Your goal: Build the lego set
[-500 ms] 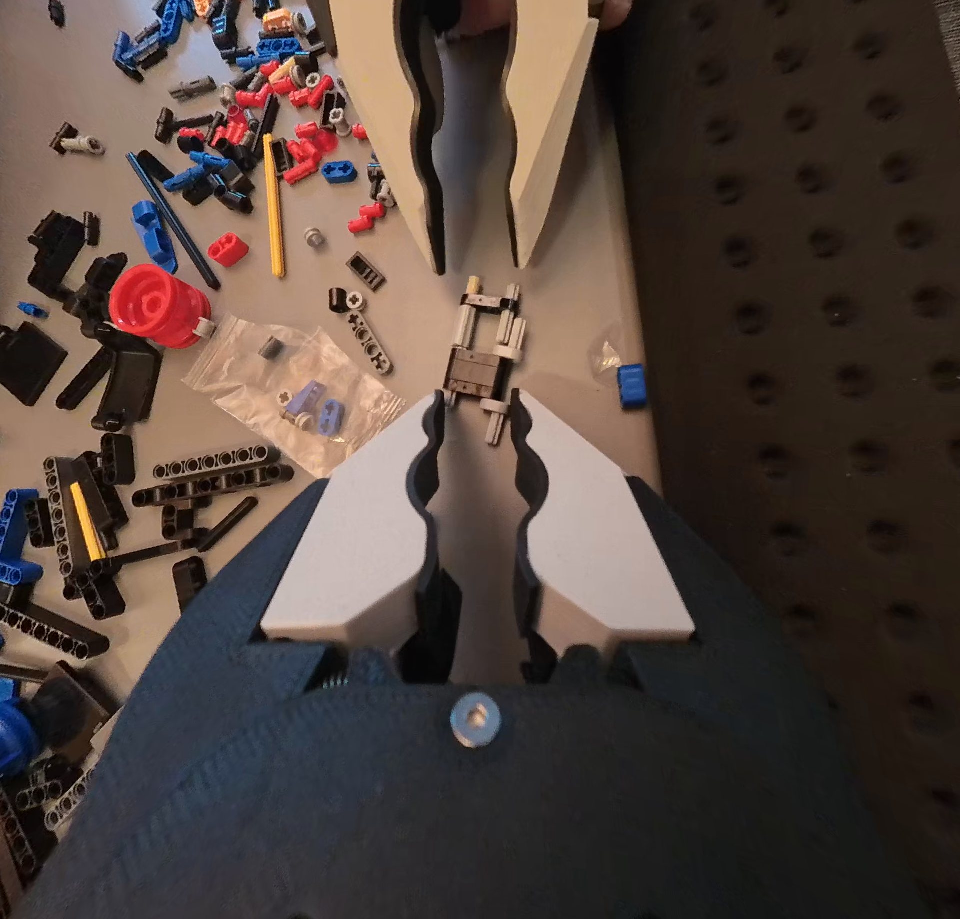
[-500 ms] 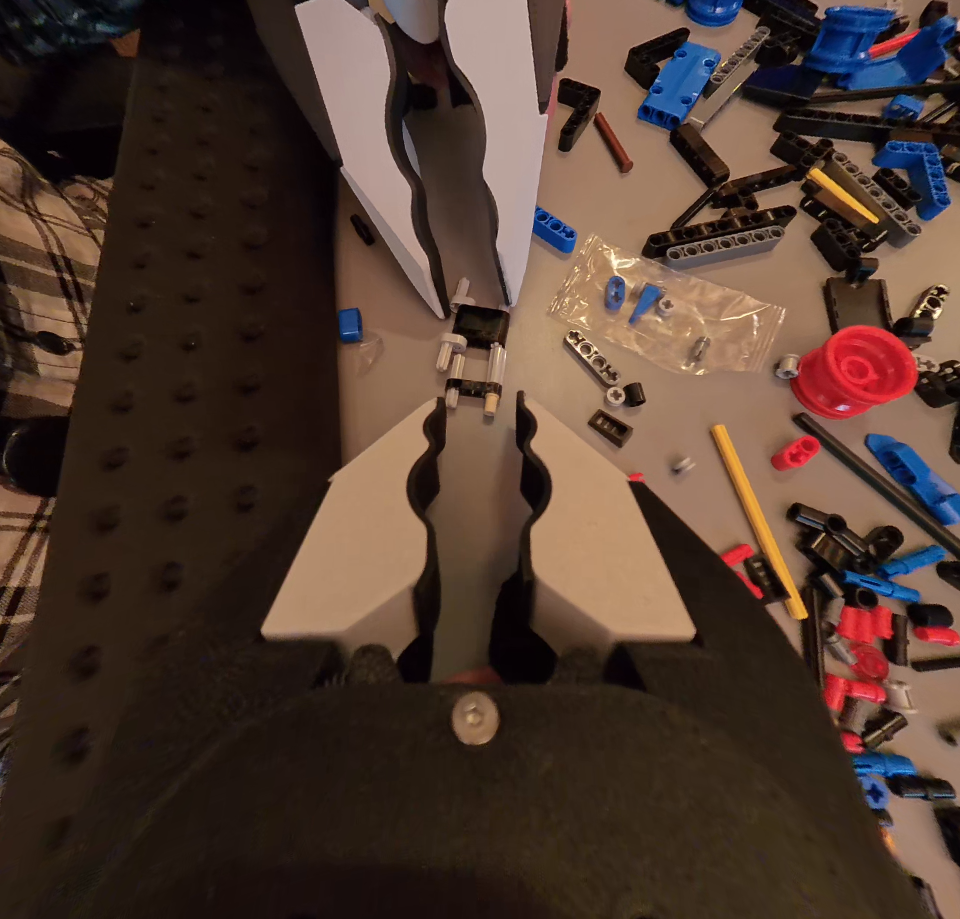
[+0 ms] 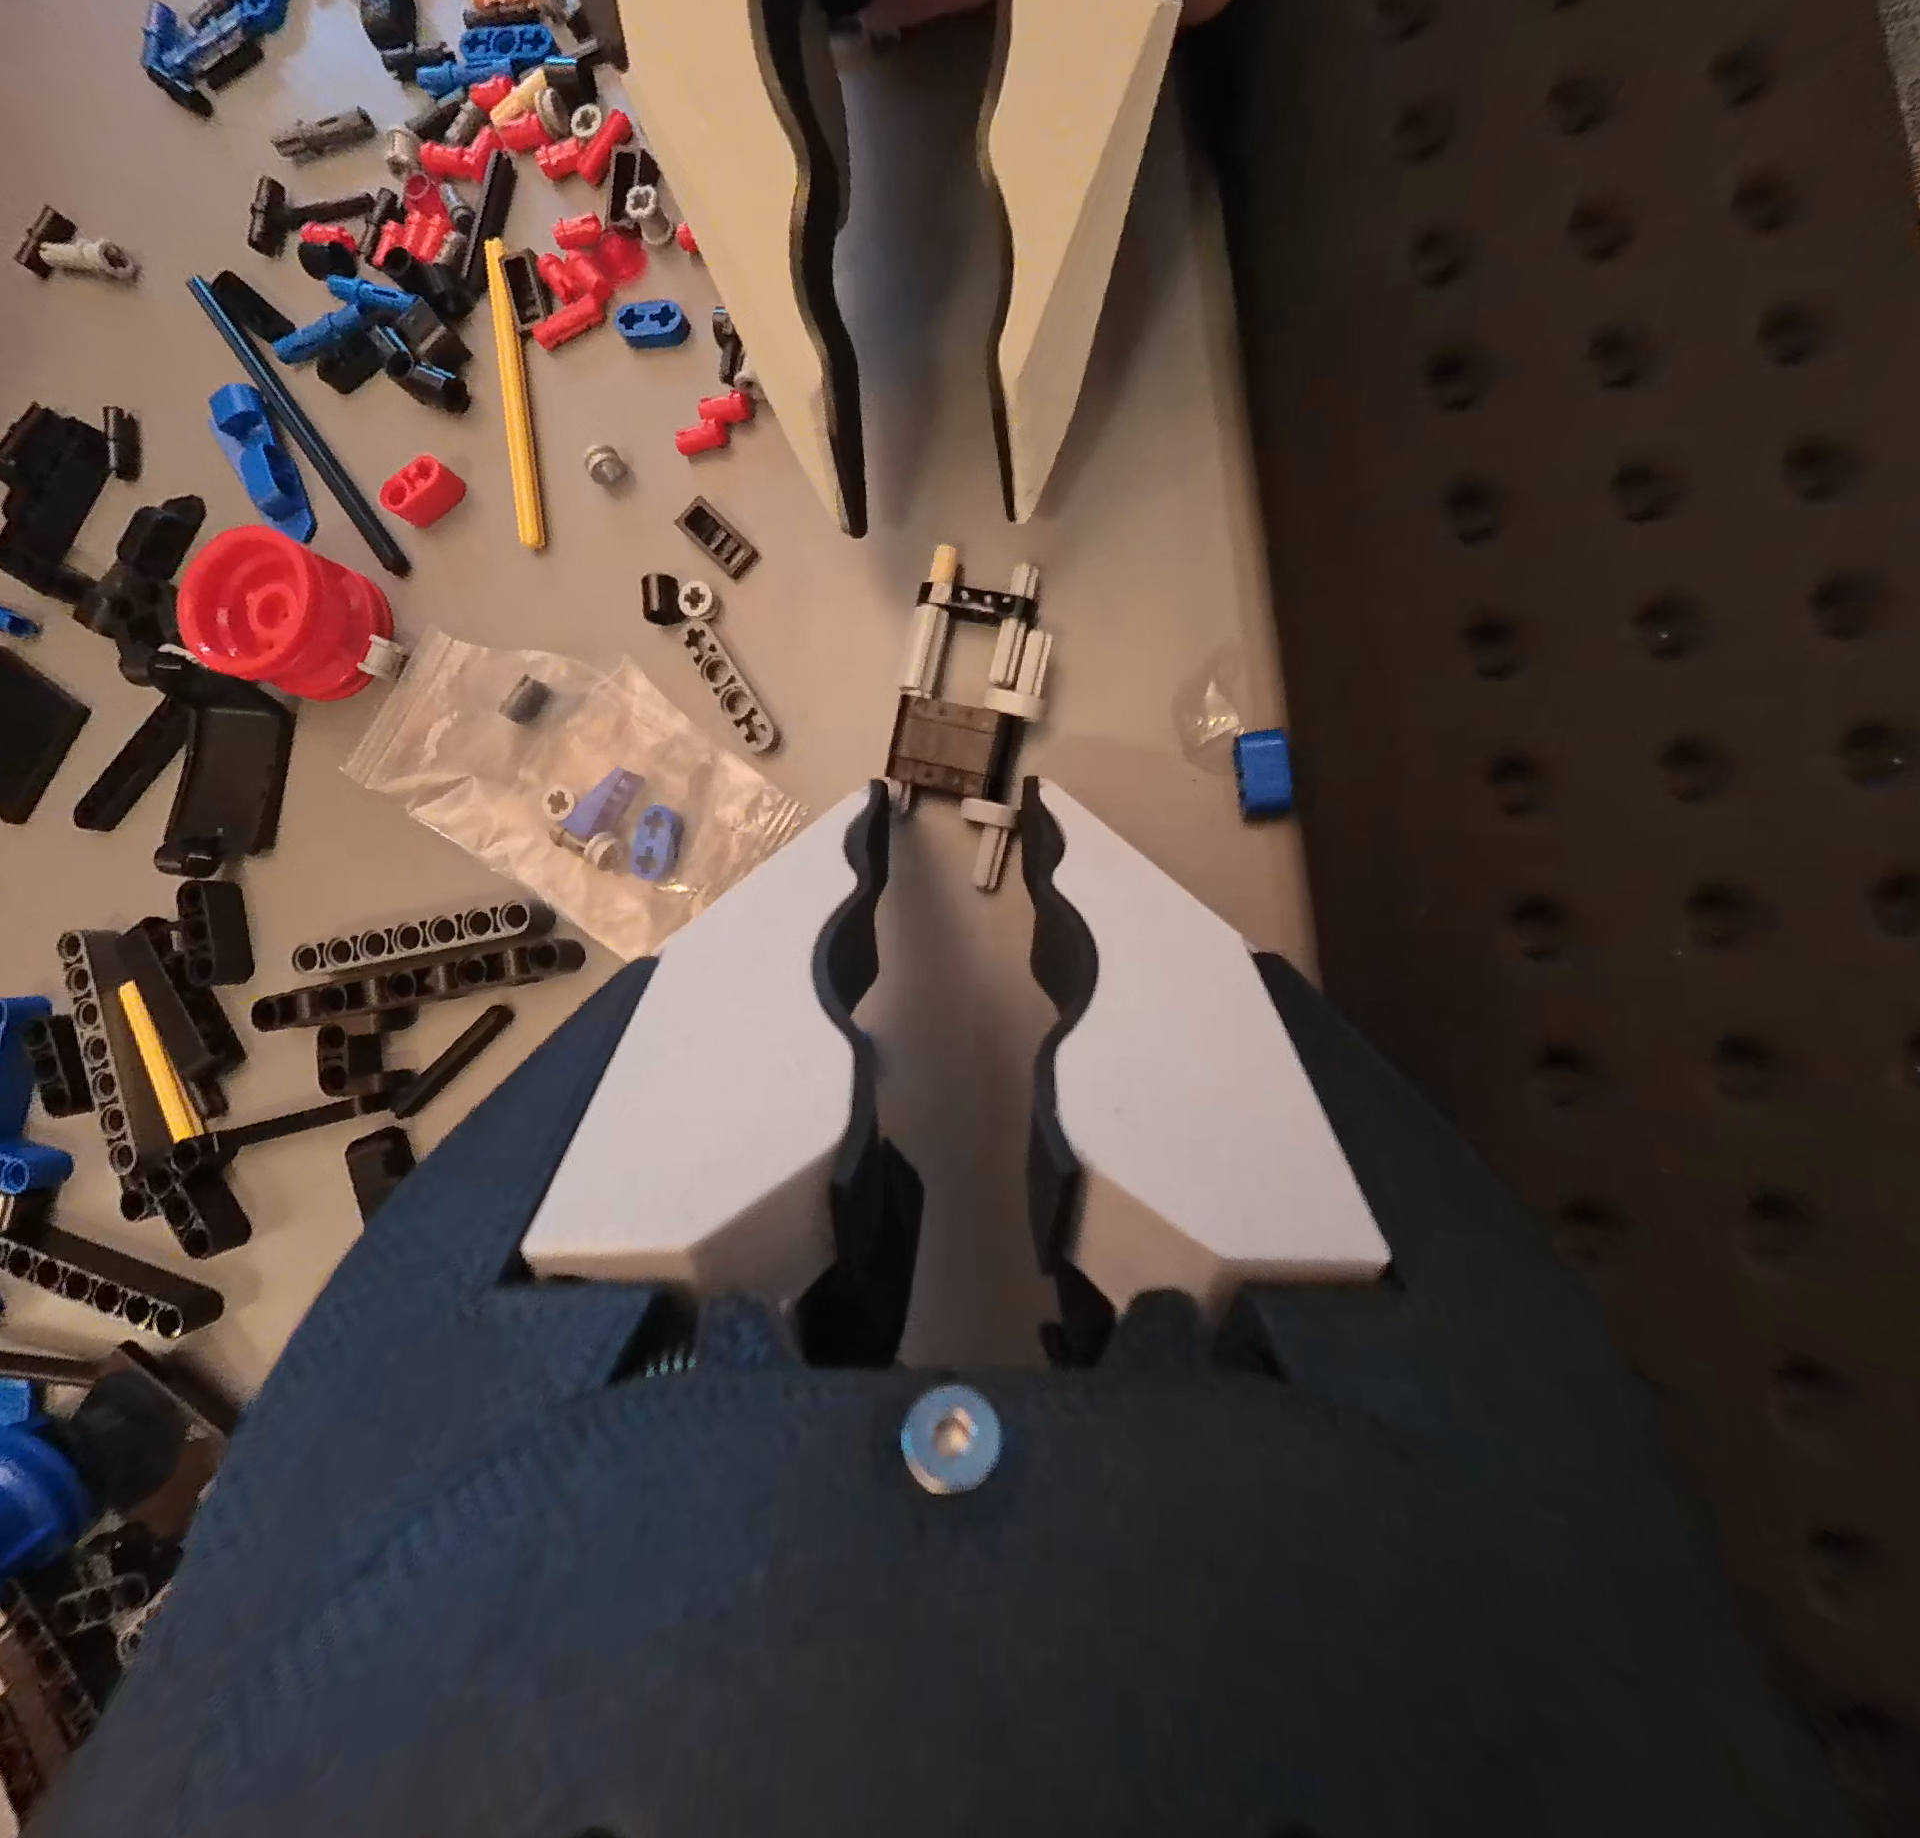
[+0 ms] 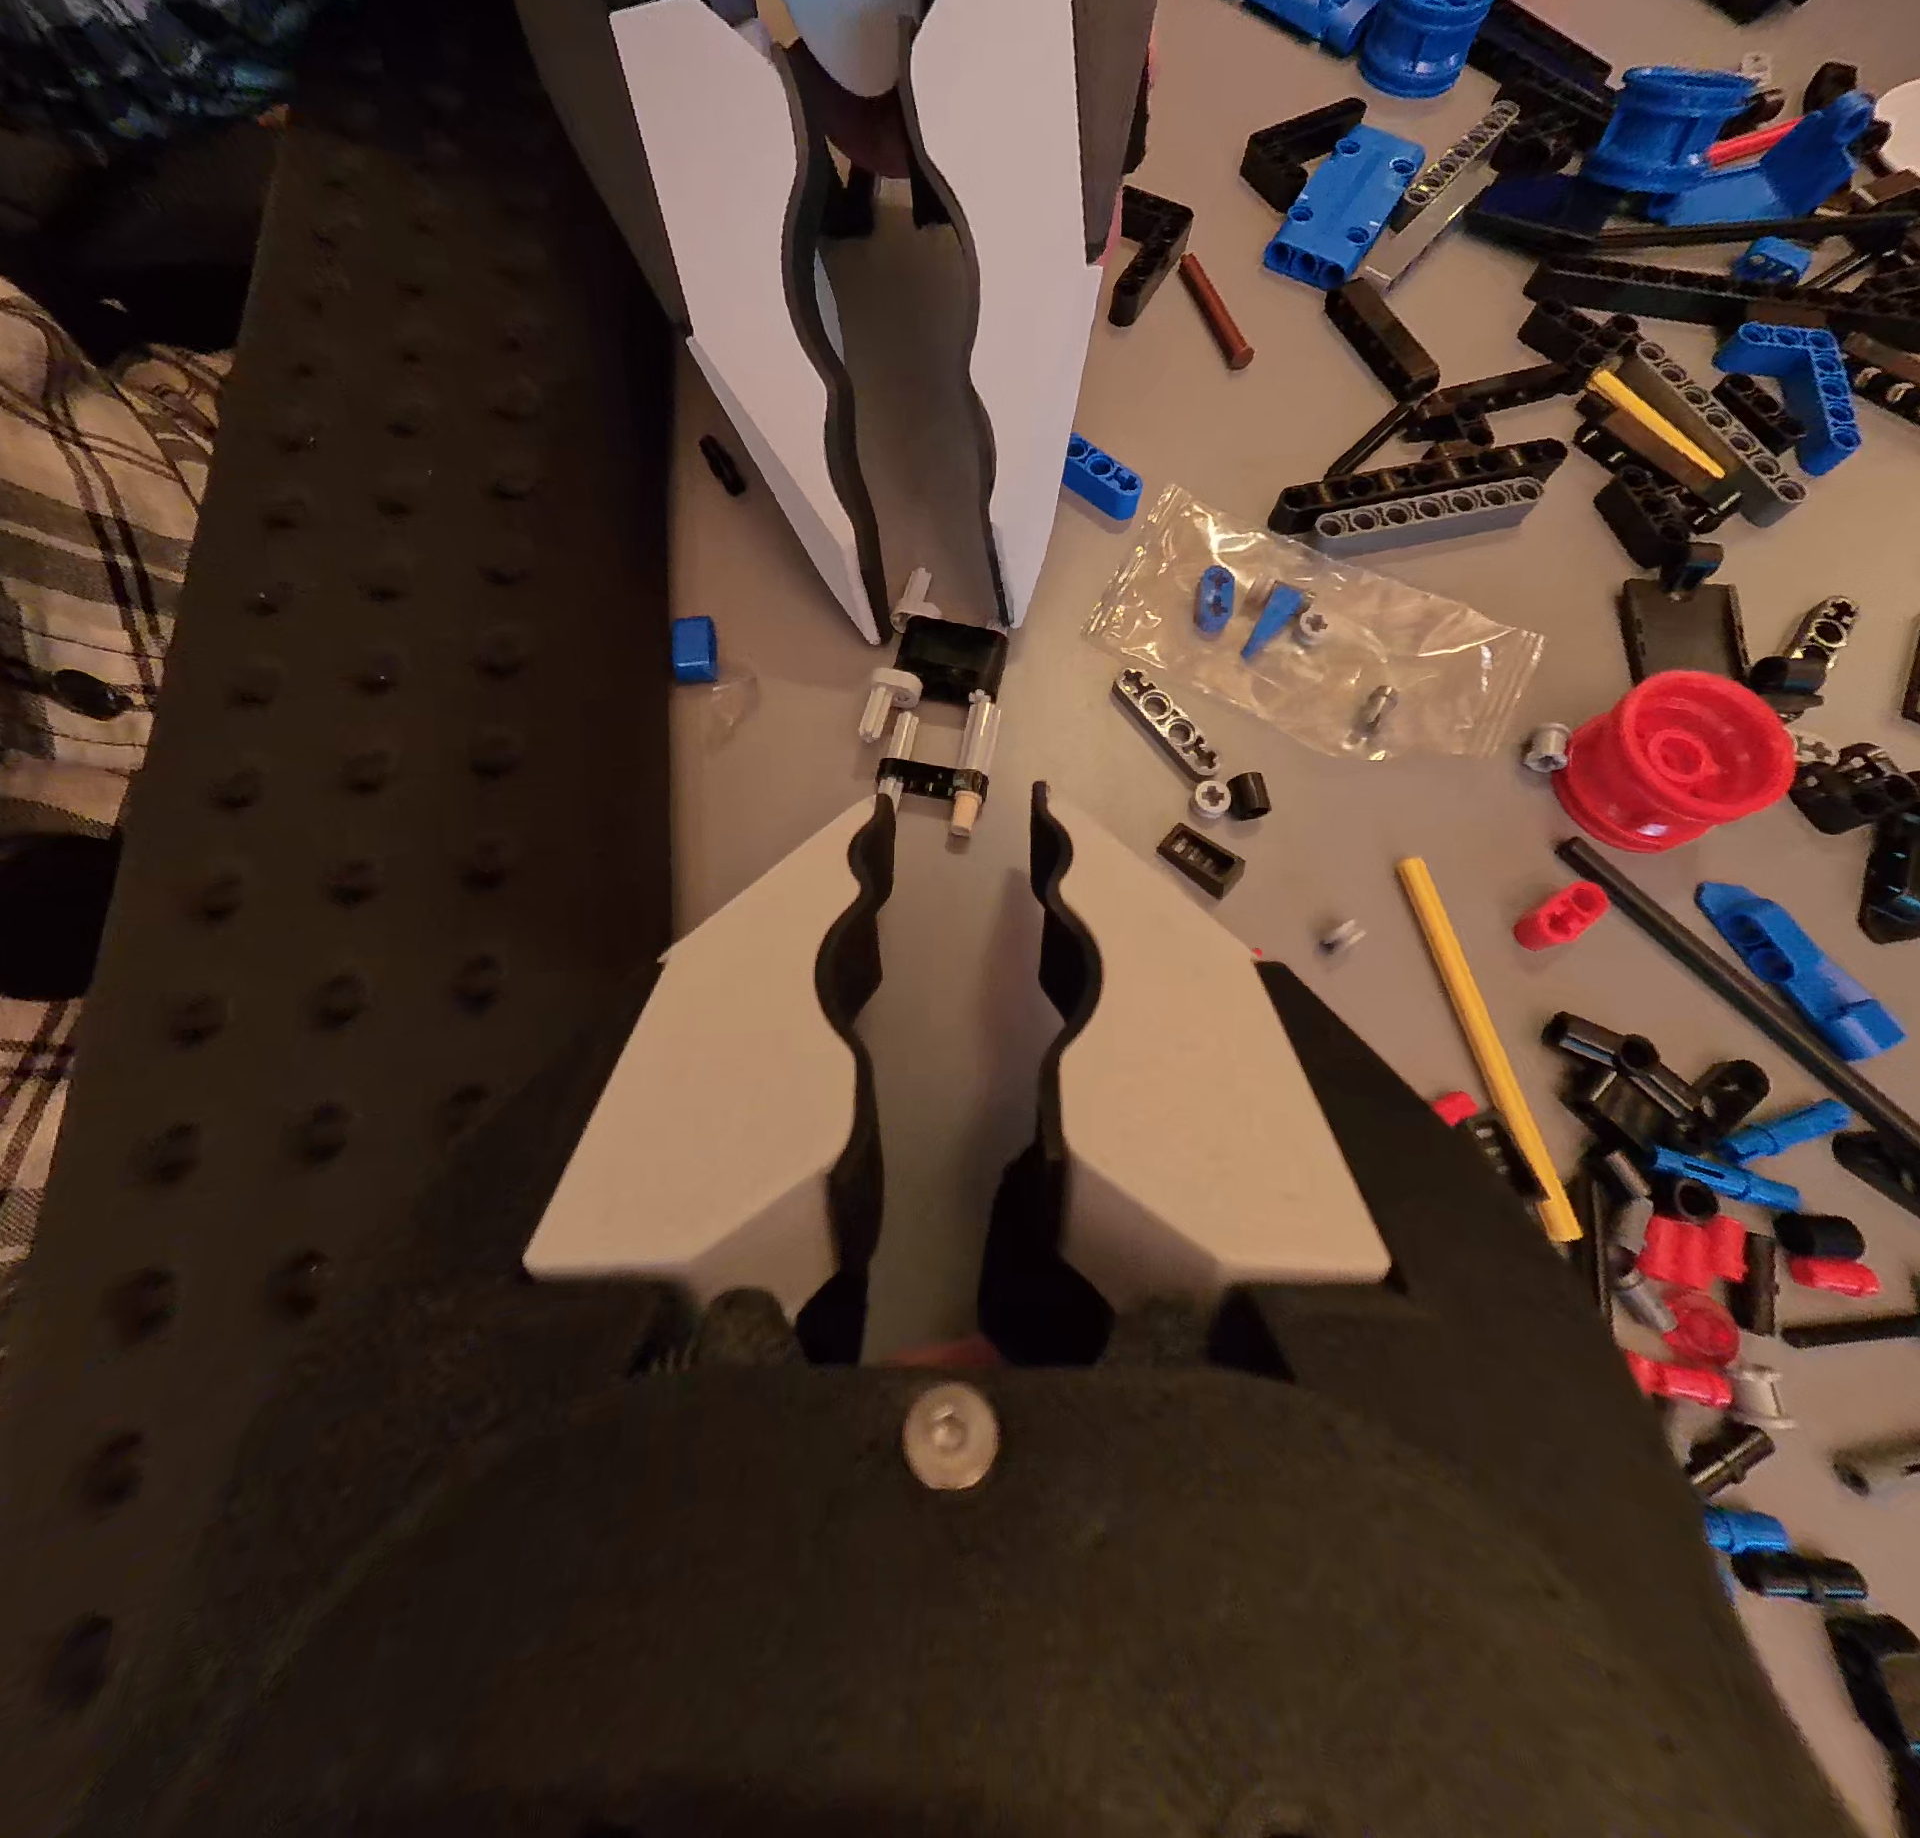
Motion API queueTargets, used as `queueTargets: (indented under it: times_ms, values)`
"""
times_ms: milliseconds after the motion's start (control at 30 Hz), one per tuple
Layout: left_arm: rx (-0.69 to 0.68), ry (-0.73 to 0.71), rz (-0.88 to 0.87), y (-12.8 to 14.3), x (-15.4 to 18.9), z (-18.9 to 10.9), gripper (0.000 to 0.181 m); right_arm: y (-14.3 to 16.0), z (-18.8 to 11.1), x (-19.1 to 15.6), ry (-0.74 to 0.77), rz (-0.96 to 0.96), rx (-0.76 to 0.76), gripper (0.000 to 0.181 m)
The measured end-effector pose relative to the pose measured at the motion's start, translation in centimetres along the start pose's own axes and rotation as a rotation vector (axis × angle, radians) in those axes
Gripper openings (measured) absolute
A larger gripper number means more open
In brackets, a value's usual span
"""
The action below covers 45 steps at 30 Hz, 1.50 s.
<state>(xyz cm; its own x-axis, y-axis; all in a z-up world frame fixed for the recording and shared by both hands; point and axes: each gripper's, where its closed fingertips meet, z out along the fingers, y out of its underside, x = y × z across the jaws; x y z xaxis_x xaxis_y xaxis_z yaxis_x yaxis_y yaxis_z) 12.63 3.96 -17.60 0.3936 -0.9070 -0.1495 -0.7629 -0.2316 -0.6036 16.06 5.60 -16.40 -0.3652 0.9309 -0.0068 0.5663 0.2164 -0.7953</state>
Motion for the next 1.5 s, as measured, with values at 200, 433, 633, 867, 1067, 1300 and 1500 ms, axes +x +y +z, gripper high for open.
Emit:
queueTargets:
  times_ms: [200, 433, 633, 867, 1067, 1300, 1500]
  values:
    - [0.016, 0.024, -0.024, -0.2, 0.0, 0.2, 0.024, 0.1, -0.1, 0.2, 0.013, -0.006, 0.001, 0.026]
    - [0.022, 0.026, -0.028, -0.3, 0.1, 0.3, 0.024, 0.1, -0.1, 0.2, 0.020, -0.020, -0.002, 0.026]
    - [0.029, 0.037, -0.037, -0.3, 0.0, 0.3, 0.024, 0.3, -0.2, 0.5, 0.037, -0.030, -0.010, 0.026]
    - [0.037, 0.044, -0.044, -0.3, 0.0, 0.3, 0.024, 0.4, 0.0, -0.1, 0.019, -0.059, -0.023, 0.028]
    - [0.038, 0.035, -0.022, -0.4, 0.1, 0.3, 0.024, 0.7, 0.5, -0.8, 0.008, -0.089, -0.063, 0.028]
    - [0.034, 0.013, 0.014, -0.3, -0.1, 0.2, 0.026, 0.6, 0.9, -0.7, 0.034, -0.114, -0.081, 0.026]
    - [0.036, 0.013, 0.028, -0.4, 0.0, 0.2, 0.024, 0.5, 1.2, -0.4, 0.049, -0.110, -0.087, 0.023]
